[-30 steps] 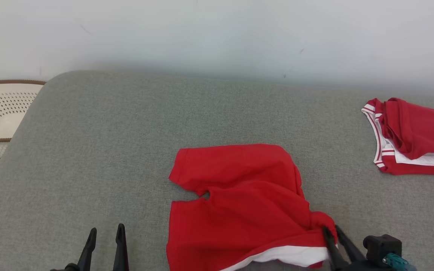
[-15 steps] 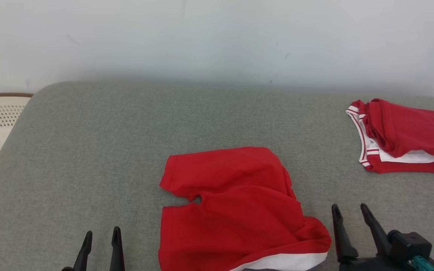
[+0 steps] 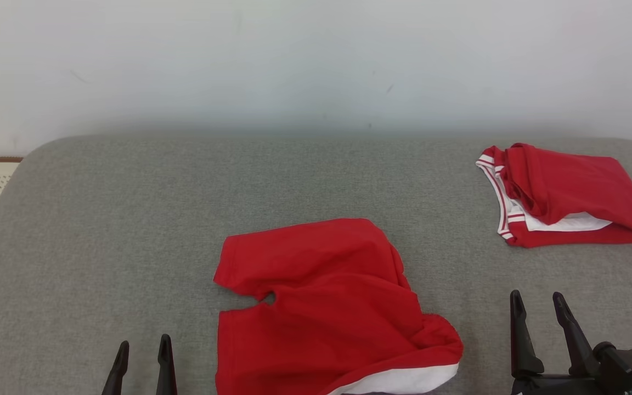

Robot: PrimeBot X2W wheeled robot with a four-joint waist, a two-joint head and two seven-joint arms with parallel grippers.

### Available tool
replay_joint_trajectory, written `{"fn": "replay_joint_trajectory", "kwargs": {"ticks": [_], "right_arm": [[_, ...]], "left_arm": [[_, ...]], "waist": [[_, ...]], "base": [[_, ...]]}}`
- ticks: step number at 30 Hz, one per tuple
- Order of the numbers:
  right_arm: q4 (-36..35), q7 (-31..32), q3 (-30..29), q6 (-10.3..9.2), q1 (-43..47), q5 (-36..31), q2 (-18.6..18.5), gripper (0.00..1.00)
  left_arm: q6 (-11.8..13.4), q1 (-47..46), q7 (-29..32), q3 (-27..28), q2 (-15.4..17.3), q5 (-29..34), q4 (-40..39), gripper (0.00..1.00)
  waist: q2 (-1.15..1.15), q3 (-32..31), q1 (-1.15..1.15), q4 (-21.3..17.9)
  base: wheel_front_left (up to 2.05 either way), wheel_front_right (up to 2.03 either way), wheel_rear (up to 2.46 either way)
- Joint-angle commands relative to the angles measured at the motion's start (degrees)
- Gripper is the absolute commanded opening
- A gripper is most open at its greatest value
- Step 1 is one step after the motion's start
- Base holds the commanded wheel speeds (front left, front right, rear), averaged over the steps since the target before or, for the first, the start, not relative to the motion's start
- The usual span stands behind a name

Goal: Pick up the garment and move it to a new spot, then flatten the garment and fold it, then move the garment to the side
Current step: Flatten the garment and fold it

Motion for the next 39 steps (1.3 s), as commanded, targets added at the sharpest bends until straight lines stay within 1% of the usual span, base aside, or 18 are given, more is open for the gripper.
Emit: {"fn": "replay_joint_trajectory", "kwargs": {"ticks": [1, 8, 14, 17, 25, 39], "right_arm": [[0.2, -0.5, -0.2, 0.01, 1.0, 0.4, 0.1, 1.0], [0.5, -1.4, -0.6, 0.01, 1.2, 0.6, 0.1, 1.0], [0.5, -1.6, -0.5, 0.02, 1.4, 0.6, 0.1, 1.0], [0.7, -1.6, -0.5, 0.01, 1.8, 0.7, 0.1, 1.0], [0.9, -1.8, 0.0, 0.01, 2.0, 1.0, 0.1, 1.0], [1.7, -1.7, 2.0, 0.01, 1.6, 0.8, 0.1, 1.0]], "left_arm": [[0.0, 0.7, -0.3, 0.1, 0.0, 0.3, -0.2, 1.0], [-0.1, 0.4, -0.3, -0.1, 0.0, 1.2, -0.4, 1.0], [-0.7, 0.2, -0.3, -0.7, 0.1, 2.5, -0.5, 1.0], [-0.8, 0.0, -0.3, -0.8, 0.2, 2.9, -0.7, 1.0], [0.2, 0.4, -0.3, -0.5, 0.3, 3.5, -1.7, 1.0], [0.3, 1.4, -0.3, -0.7, 0.3, 3.4, -1.5, 1.0]], "waist": [[0.0, -0.3, 0.0, -0.9], [0.0, -0.7, 0.0, -2.7], [0.0, -1.1, 0.0, -3.4], [0.0, -1.3, 0.0, -3.3], [0.0, -1.4, 0.0, -3.0], [0.0, -1.7, 0.0, -2.8]], "base": [[0.0, 0.0, 0.0], [0.0, 0.0, 0.0], [0.0, 0.0, 0.0], [0.0, 0.0, 0.0], [0.0, 0.0, 0.0], [0.0, 0.0, 0.0]]}}
